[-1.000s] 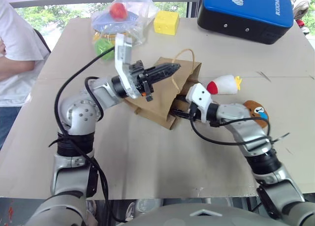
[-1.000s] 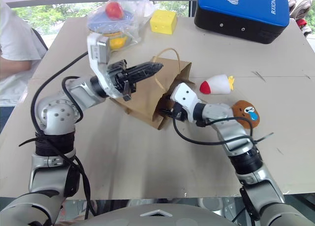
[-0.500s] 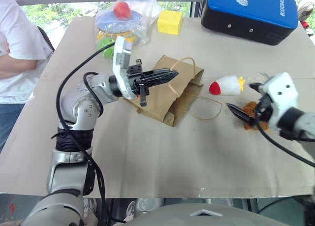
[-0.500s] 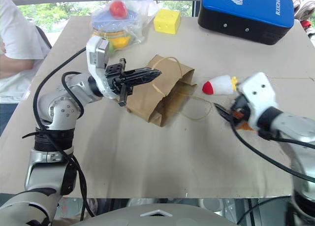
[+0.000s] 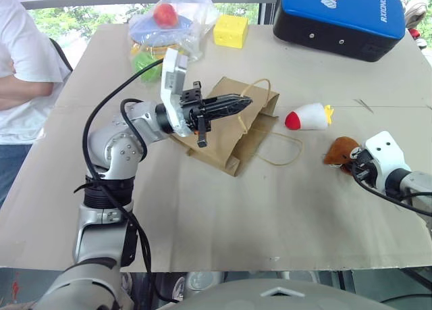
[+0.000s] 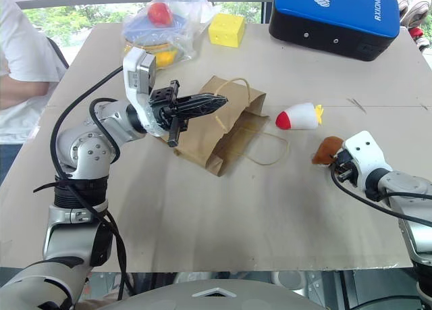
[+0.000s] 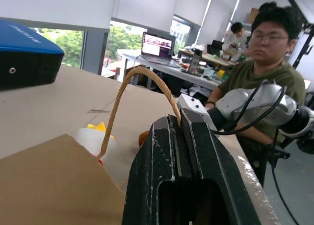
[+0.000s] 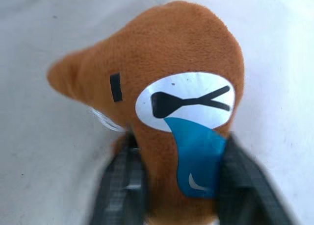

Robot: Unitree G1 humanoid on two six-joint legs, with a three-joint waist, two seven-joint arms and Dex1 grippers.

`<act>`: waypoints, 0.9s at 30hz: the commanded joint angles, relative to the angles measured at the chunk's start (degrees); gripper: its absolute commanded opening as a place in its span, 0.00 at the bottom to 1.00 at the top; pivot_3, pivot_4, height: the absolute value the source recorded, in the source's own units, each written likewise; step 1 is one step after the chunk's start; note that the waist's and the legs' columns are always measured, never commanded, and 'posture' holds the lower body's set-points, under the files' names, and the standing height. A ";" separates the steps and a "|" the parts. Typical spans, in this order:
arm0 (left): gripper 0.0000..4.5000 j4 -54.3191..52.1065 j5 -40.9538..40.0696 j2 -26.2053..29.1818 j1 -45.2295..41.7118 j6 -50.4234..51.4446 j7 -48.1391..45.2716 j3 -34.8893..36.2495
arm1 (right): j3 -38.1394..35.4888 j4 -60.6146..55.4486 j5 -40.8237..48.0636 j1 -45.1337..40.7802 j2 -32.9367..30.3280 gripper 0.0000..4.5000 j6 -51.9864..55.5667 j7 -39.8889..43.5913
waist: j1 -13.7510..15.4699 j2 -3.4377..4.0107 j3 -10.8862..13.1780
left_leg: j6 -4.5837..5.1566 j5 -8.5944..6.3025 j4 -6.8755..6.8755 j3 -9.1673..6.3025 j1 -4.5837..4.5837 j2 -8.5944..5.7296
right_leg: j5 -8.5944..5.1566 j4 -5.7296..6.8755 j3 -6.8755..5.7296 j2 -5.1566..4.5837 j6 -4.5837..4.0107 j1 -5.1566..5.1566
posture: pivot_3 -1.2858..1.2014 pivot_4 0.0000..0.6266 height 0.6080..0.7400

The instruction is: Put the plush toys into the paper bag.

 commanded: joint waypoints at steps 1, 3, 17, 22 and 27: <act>0.00 -2.84 -3.07 0.37 0.22 0.98 0.10 2.72 | -6.21 -4.96 2.51 0.74 0.37 0.01 -3.23 1.60 | 0.03 0.01 0.01 | -0.01 0.01 0.00 0.00 0.00 0.00 | 0.00 0.00 0.00 0.00 0.00 0.00 | 0.52 0.24 1.00; 0.00 -2.72 -3.17 0.30 0.33 1.00 0.39 3.11 | -8.18 -8.12 3.84 0.40 0.54 0.01 -6.70 2.89 | 0.00 0.01 0.01 | -0.01 0.00 0.00 -0.01 0.00 0.01 | 0.00 0.01 0.00 0.01 0.00 -0.01 | 0.52 0.24 1.00; 0.00 -2.74 -7.50 -2.98 -1.62 3.46 7.56 6.61 | 31.88 0.47 -3.28 -32.45 -0.20 0.01 -14.25 9.55 | 0.26 -0.09 0.08 | -0.23 0.13 0.03 -0.11 -0.13 -0.05 | 0.01 -0.12 -0.12 -0.08 -0.02 -0.03 | 0.52 0.24 1.00; 0.00 -5.15 -8.40 -2.97 0.56 4.33 8.59 6.56 | 40.52 13.06 -9.70 -42.16 7.27 0.01 -24.11 13.81 | -0.44 -0.11 0.09 | -0.24 0.13 0.02 -0.04 -0.08 0.00 | 0.02 -0.05 -0.07 -0.04 -0.03 -0.09 | 0.52 0.24 1.00; 0.00 -8.84 -10.01 -3.95 4.16 4.99 11.23 6.79 | 43.27 30.76 -10.39 -50.12 21.48 0.01 -31.70 16.62 | -0.77 -0.12 0.09 | -0.26 0.14 -0.02 -0.03 -0.07 0.06 | 0.03 0.10 -0.05 0.00 -0.05 -0.17 | 0.52 0.24 1.00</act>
